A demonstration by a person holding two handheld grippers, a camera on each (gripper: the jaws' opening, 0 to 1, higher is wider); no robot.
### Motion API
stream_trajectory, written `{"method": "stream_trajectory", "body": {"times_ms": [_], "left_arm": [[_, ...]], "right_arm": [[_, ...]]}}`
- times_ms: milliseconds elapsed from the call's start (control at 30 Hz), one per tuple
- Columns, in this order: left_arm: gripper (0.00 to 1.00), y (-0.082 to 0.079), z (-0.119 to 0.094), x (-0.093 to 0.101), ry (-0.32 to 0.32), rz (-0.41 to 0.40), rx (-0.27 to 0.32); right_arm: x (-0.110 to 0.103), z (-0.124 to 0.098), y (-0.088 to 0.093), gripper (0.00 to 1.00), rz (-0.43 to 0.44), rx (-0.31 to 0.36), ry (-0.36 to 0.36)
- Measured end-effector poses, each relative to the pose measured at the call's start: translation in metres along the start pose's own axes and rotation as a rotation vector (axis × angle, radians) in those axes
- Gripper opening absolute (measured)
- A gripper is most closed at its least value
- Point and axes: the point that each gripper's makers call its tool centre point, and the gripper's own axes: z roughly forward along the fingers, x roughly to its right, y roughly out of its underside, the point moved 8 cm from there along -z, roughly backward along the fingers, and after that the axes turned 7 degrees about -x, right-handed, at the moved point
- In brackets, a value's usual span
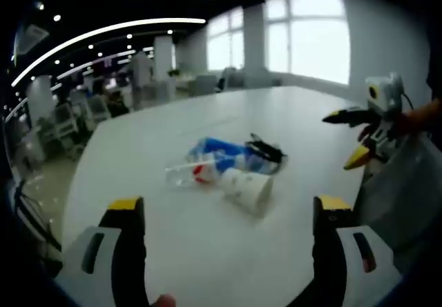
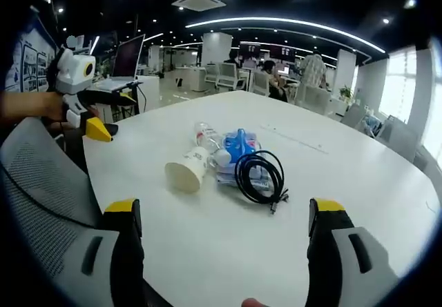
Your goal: Arrange the tabletop items into an orderly group along one side of the table until the central work area is clear of visible clutter.
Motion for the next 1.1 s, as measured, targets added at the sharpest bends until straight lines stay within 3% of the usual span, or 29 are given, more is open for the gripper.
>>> {"method": "stream_trajectory", "body": {"times_ms": [1100], "left_arm": [[1.00, -0.0013, -0.0007, -0.0028, -0.019, -0.005, 0.015]], "right_arm": [[-0.0004, 0.0011, 0.0005, 1.00, 0.004, -0.005, 0.003]]}}
